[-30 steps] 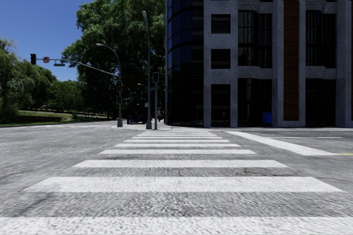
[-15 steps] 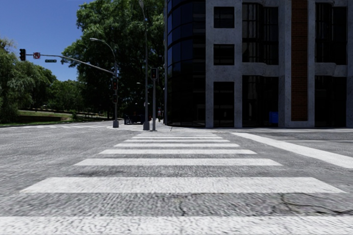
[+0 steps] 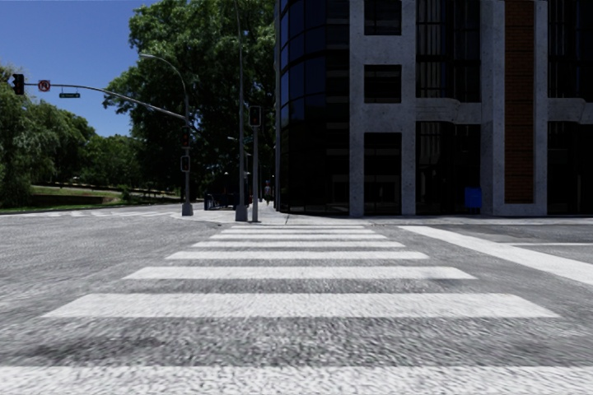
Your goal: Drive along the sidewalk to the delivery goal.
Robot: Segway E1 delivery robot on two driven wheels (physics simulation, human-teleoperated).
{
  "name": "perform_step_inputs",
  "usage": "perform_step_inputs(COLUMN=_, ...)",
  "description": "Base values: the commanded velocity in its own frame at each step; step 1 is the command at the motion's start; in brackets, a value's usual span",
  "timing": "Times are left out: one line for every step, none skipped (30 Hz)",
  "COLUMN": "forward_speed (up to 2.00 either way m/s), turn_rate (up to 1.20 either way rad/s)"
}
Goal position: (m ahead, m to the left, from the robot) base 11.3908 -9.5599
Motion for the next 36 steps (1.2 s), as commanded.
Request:
perform_step_inputs(forward_speed=2.0, turn_rate=0.0)
perform_step_inputs(forward_speed=2.0, turn_rate=0.0)
perform_step_inputs(forward_speed=2.0, turn_rate=0.0)
perform_step_inputs(forward_speed=2.0, turn_rate=0.0)
perform_step_inputs(forward_speed=2.0, turn_rate=0.0)
perform_step_inputs(forward_speed=2.0, turn_rate=0.0)
perform_step_inputs(forward_speed=2.0, turn_rate=0.0)
perform_step_inputs(forward_speed=2.0, turn_rate=0.0)
perform_step_inputs(forward_speed=2.0, turn_rate=0.0)
perform_step_inputs(forward_speed=2.0, turn_rate=0.0)
perform_step_inputs(forward_speed=2.0, turn_rate=0.0)
perform_step_inputs(forward_speed=2.0, turn_rate=0.0)
perform_step_inputs(forward_speed=2.0, turn_rate=0.0)
perform_step_inputs(forward_speed=2.0, turn_rate=0.0)
perform_step_inputs(forward_speed=2.0, turn_rate=0.0)
perform_step_inputs(forward_speed=2.0, turn_rate=0.0)
perform_step_inputs(forward_speed=2.0, turn_rate=0.0)
perform_step_inputs(forward_speed=2.0, turn_rate=0.0)
perform_step_inputs(forward_speed=2.0, turn_rate=0.0)
perform_step_inputs(forward_speed=2.0, turn_rate=0.0)
perform_step_inputs(forward_speed=2.0, turn_rate=0.0)
perform_step_inputs(forward_speed=2.0, turn_rate=0.0)
perform_step_inputs(forward_speed=2.0, turn_rate=0.0)
perform_step_inputs(forward_speed=2.0, turn_rate=0.0)
perform_step_inputs(forward_speed=2.0, turn_rate=0.0)
perform_step_inputs(forward_speed=2.0, turn_rate=0.0)
perform_step_inputs(forward_speed=2.0, turn_rate=0.0)
perform_step_inputs(forward_speed=2.0, turn_rate=0.0)
perform_step_inputs(forward_speed=2.0, turn_rate=0.0)
perform_step_inputs(forward_speed=2.0, turn_rate=0.0)
perform_step_inputs(forward_speed=2.0, turn_rate=0.0)
perform_step_inputs(forward_speed=2.0, turn_rate=0.0)
perform_step_inputs(forward_speed=2.0, turn_rate=0.0)
perform_step_inputs(forward_speed=2.0, turn_rate=0.0)
perform_step_inputs(forward_speed=2.0, turn_rate=0.0)
perform_step_inputs(forward_speed=2.0, turn_rate=0.0)
